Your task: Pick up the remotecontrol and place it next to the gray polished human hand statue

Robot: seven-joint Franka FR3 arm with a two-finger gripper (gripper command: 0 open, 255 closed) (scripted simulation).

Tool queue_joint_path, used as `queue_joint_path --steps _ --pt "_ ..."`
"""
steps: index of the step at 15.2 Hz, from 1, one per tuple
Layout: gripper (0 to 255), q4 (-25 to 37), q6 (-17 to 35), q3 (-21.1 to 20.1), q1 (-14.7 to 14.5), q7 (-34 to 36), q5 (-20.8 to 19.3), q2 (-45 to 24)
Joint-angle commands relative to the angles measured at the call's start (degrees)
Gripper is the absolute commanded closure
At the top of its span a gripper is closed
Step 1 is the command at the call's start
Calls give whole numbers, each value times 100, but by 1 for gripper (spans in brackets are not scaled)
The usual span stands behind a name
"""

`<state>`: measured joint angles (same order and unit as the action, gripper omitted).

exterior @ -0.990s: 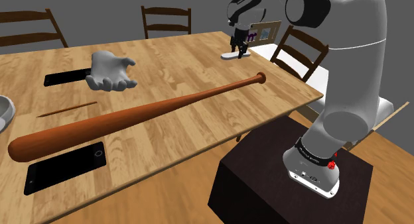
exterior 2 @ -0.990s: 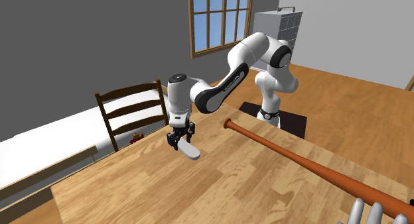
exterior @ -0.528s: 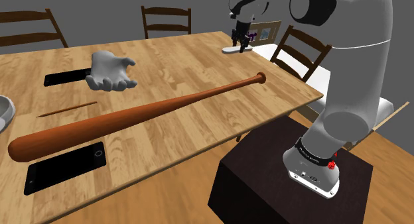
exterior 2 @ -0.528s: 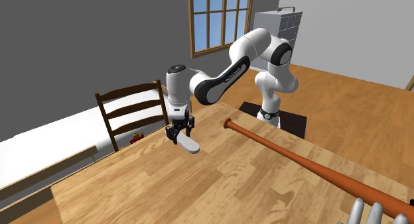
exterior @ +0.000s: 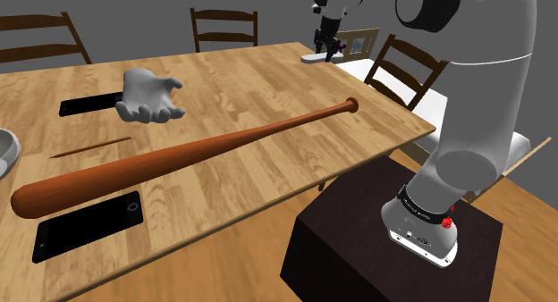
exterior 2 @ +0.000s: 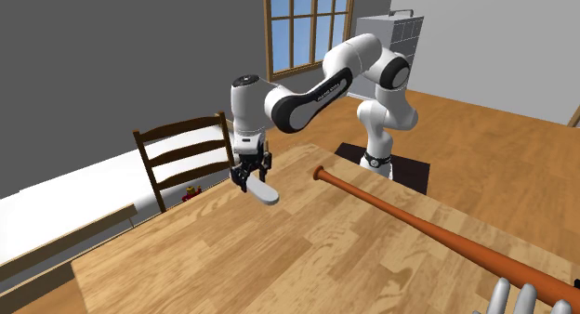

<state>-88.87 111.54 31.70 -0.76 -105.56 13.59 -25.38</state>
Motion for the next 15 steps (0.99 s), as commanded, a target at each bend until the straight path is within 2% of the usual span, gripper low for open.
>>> queue_joint_path --steps 1,15 --pt "255 93 -132 12 -14 34 -32 46" --pt "255 1060 -1163 70 79 116 -116 136"
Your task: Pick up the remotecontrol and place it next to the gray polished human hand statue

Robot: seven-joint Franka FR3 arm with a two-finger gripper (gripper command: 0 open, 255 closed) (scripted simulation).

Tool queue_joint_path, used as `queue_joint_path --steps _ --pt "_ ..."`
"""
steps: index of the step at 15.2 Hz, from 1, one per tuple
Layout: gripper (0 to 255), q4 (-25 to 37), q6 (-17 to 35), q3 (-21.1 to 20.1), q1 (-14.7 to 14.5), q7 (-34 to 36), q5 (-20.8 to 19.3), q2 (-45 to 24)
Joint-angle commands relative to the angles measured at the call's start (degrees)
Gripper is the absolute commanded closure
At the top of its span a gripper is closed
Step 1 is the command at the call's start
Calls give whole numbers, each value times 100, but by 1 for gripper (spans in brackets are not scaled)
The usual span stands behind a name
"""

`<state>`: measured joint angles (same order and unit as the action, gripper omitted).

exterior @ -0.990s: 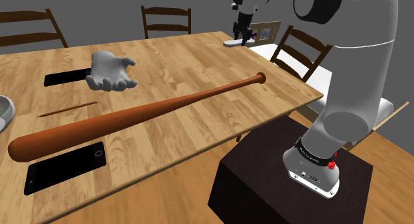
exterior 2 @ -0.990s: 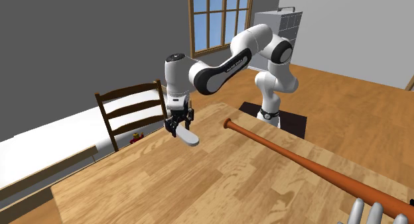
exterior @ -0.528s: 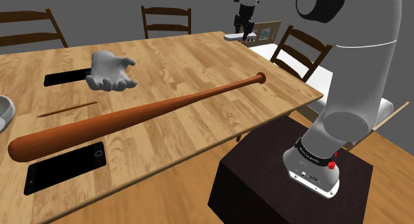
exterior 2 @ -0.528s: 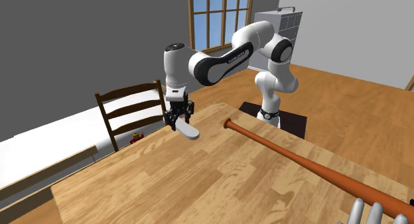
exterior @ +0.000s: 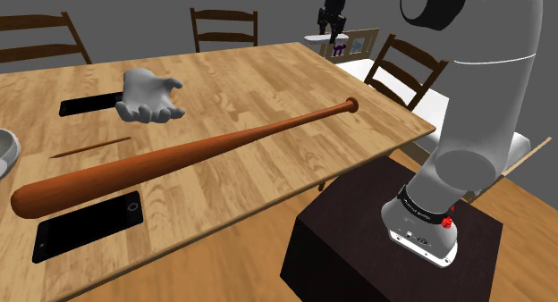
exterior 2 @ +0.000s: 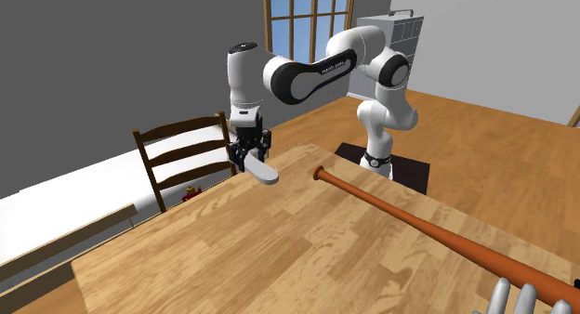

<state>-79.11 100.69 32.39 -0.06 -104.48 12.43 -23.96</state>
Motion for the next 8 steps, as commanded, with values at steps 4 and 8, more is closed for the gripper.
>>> queue_joint_path --steps 4,8 --pt "255 445 -403 7 68 20 10 -38" --pt "255 151 -328 -46 -314 405 -146 221"
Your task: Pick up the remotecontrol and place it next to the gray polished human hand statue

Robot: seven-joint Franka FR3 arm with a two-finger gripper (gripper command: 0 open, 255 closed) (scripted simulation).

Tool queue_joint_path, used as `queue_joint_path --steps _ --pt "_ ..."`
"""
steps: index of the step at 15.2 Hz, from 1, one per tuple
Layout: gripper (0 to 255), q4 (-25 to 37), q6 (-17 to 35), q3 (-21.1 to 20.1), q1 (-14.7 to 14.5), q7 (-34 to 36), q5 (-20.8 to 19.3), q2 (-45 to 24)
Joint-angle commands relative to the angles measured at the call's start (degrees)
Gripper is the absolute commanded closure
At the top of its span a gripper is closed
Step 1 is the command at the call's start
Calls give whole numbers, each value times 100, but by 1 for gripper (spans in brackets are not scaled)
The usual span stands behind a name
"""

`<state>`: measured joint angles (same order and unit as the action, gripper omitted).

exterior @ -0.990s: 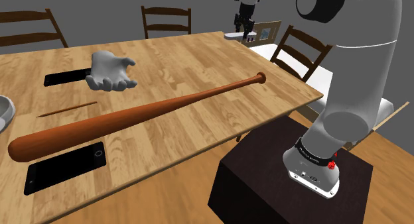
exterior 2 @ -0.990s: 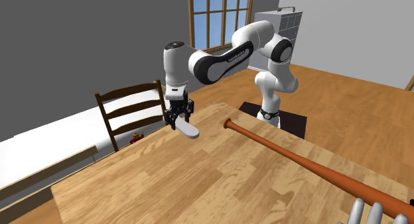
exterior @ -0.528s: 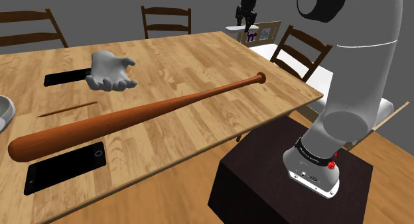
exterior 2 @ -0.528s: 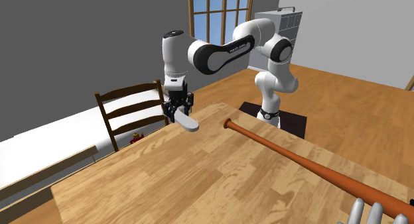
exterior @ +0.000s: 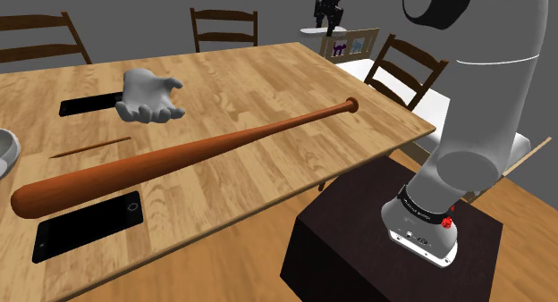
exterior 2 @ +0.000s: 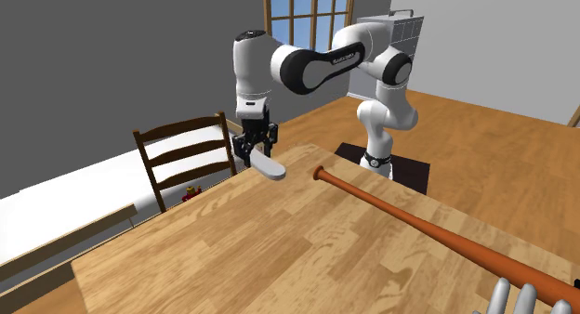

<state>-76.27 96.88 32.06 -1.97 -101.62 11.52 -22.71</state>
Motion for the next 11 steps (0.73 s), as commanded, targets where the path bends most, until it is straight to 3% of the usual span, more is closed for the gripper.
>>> queue_joint_path --steps 1,11 --pt "255 -230 86 -36 -245 250 -103 172" --pt "255 -699 237 -370 -1265 1551 -418 579"
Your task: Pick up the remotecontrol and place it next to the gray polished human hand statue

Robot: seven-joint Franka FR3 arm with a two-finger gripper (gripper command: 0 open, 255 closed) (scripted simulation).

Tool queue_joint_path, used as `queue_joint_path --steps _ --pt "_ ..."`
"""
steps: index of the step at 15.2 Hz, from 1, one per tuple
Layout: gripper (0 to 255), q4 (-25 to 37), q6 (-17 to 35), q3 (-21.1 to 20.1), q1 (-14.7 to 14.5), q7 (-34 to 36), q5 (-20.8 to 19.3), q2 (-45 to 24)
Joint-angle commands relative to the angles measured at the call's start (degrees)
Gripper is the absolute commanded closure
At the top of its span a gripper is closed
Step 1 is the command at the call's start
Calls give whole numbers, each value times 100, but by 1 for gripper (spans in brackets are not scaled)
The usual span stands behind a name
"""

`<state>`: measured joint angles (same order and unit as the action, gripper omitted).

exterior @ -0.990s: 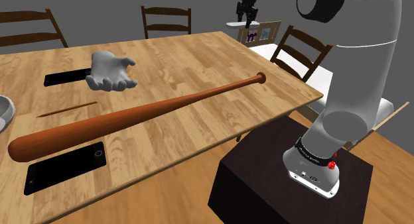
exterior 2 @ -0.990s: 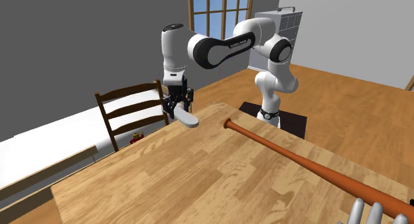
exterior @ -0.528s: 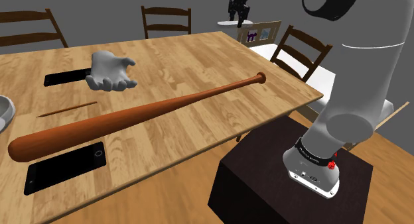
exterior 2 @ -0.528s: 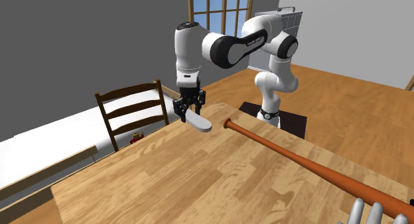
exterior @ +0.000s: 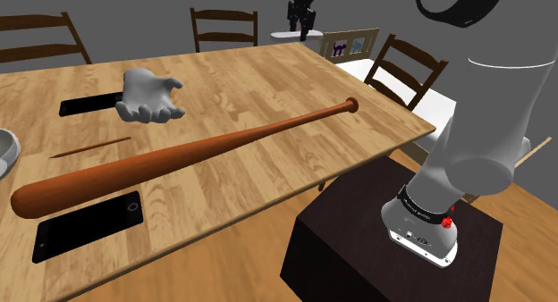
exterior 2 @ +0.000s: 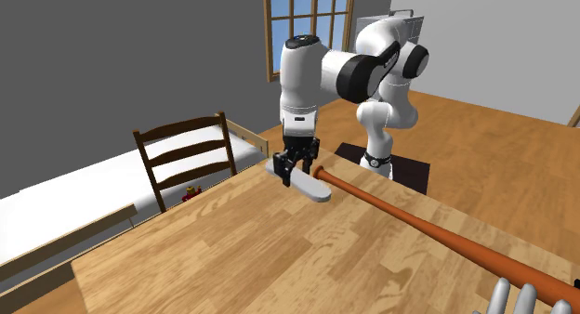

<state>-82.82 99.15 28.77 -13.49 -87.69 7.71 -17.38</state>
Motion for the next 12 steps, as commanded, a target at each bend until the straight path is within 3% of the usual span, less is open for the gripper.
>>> queue_joint_path --steps 1,12 --pt "255 -45 9 -80 -200 283 -52 52" --pt "255 501 -184 -522 -1001 1578 -64 -287"
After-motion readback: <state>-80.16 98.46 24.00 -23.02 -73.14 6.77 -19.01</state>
